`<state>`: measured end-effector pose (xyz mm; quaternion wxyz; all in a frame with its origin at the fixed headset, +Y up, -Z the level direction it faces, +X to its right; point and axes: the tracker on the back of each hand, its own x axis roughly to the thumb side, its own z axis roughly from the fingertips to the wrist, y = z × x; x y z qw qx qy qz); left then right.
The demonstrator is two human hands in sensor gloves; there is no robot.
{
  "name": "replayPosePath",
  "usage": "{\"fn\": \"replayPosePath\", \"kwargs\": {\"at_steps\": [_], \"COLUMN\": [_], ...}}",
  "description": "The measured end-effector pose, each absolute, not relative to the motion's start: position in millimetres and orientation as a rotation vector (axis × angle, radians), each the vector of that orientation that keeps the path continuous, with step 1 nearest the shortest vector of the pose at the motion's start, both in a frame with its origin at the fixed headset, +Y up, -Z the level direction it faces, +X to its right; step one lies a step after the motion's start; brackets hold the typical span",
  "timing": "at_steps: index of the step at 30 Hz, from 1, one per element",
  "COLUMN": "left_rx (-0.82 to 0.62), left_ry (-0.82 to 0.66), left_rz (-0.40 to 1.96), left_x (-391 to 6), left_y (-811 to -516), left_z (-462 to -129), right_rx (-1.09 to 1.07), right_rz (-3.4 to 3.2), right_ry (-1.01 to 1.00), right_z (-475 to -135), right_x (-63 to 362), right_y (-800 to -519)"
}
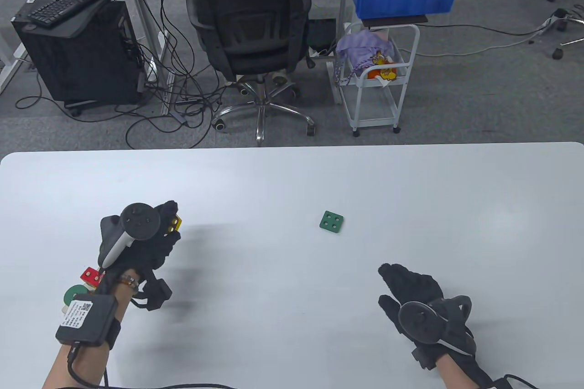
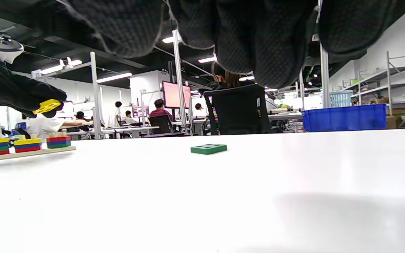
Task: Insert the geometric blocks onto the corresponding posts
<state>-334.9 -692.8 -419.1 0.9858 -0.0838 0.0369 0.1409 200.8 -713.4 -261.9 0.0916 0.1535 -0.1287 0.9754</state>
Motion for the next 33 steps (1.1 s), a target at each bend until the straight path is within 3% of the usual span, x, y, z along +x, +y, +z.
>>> {"fn": "replayPosePath", "kwargs": {"at_steps": [9,29,33], "left_rx": [-0.189,-0.313,-0.249], "left_ry": [0.259,0.360,0.310], "left_rz": [0.087,-0.065,0.015], "left_x": [-363,-355,-353], "left_y": [-711,-733,-721], "left_z": [-451,-475,-467], "right_rx": [0.470,0.525,0.529], "right_rz": [2.848,2.858,2.867], "right_ry": [-0.375,-0.227,-0.195], "right_z": [-263,-266,-267], "right_x": [205,198,197], "right_y": [-711,-722,-725]}}
